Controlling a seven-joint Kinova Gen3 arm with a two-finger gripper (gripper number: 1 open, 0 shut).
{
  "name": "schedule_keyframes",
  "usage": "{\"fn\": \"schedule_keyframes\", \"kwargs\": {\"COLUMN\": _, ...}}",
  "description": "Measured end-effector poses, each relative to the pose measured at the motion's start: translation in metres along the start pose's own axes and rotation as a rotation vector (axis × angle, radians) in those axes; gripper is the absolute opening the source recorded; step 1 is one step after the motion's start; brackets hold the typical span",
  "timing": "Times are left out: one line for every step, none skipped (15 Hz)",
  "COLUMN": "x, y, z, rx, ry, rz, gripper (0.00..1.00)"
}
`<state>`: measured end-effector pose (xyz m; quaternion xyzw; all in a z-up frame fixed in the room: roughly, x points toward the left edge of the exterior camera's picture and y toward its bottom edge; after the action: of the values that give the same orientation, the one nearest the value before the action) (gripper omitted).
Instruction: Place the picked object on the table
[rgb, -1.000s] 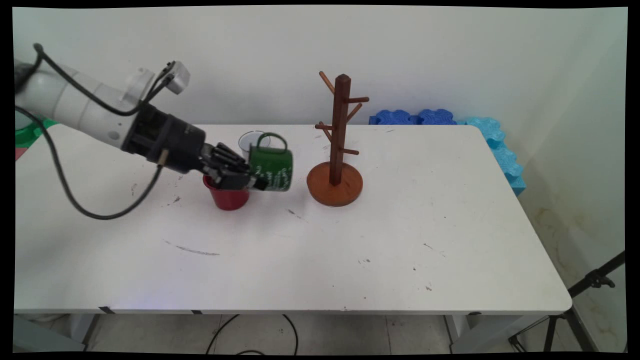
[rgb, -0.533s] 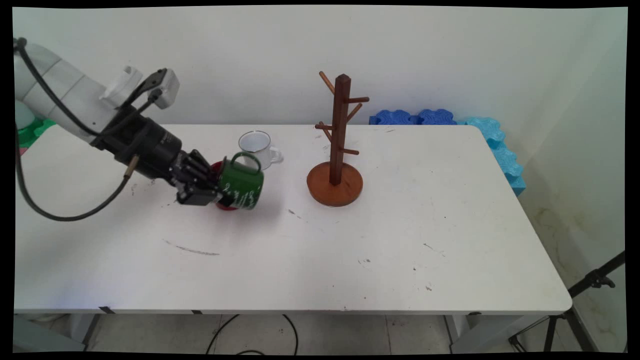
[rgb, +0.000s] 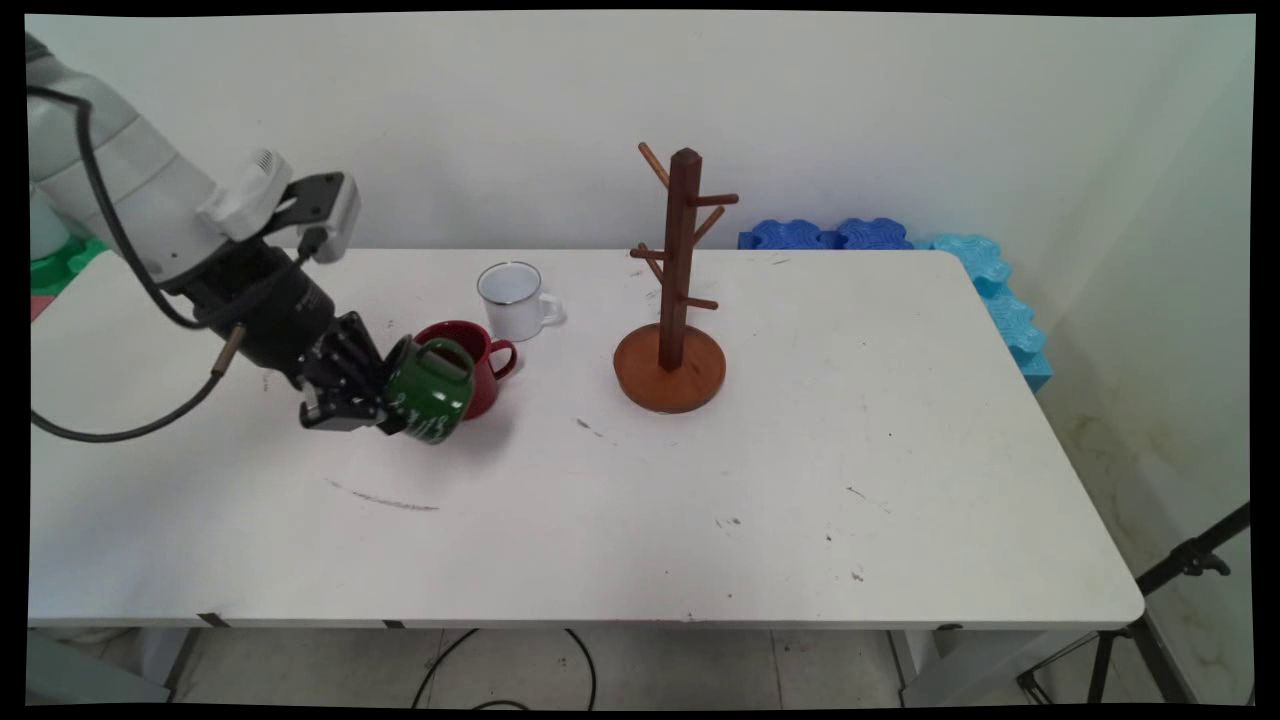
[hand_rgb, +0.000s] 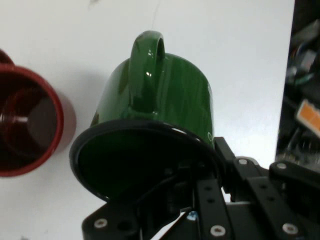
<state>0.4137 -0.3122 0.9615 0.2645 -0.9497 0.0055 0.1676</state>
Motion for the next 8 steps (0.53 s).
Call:
{"fn": "schedule_keyframes", "kwargs": {"x": 0.001, "y": -0.001, "z": 0.002, "rx": 0.007, "ry": -0.036, "rz": 0.015, "gripper": 0.0}}
{"fn": "schedule_keyframes", "kwargs": {"x": 0.002, "y": -0.001, "z": 0.003, "rx": 0.012, "ry": -0.066, "rz": 0.028, "gripper": 0.0}}
{"fn": "schedule_keyframes", "kwargs": {"x": 0.003, "y": -0.001, "z": 0.004, "rx": 0.016, "ry": -0.087, "rz": 0.034, "gripper": 0.0}}
{"fn": "schedule_keyframes", "kwargs": {"x": 0.004, "y": -0.001, "z": 0.006, "rx": 0.02, "ry": -0.116, "rz": 0.043, "gripper": 0.0}}
{"fn": "schedule_keyframes", "kwargs": {"x": 0.005, "y": 0.0, "z": 0.009, "rx": 0.025, "ry": -0.148, "rz": 0.053, "gripper": 0.0}}
{"fn": "schedule_keyframes", "kwargs": {"x": 0.007, "y": 0.0, "z": 0.013, "rx": 0.03, "ry": -0.178, "rz": 0.062, "gripper": 0.0}}
{"fn": "schedule_keyframes", "kwargs": {"x": 0.008, "y": 0.0, "z": 0.017, "rx": 0.034, "ry": -0.201, "rz": 0.07, "gripper": 0.0}}
{"fn": "schedule_keyframes", "kwargs": {"x": 0.009, "y": 0.0, "z": 0.019, "rx": 0.038, "ry": -0.217, "rz": 0.073, "gripper": 0.0}}
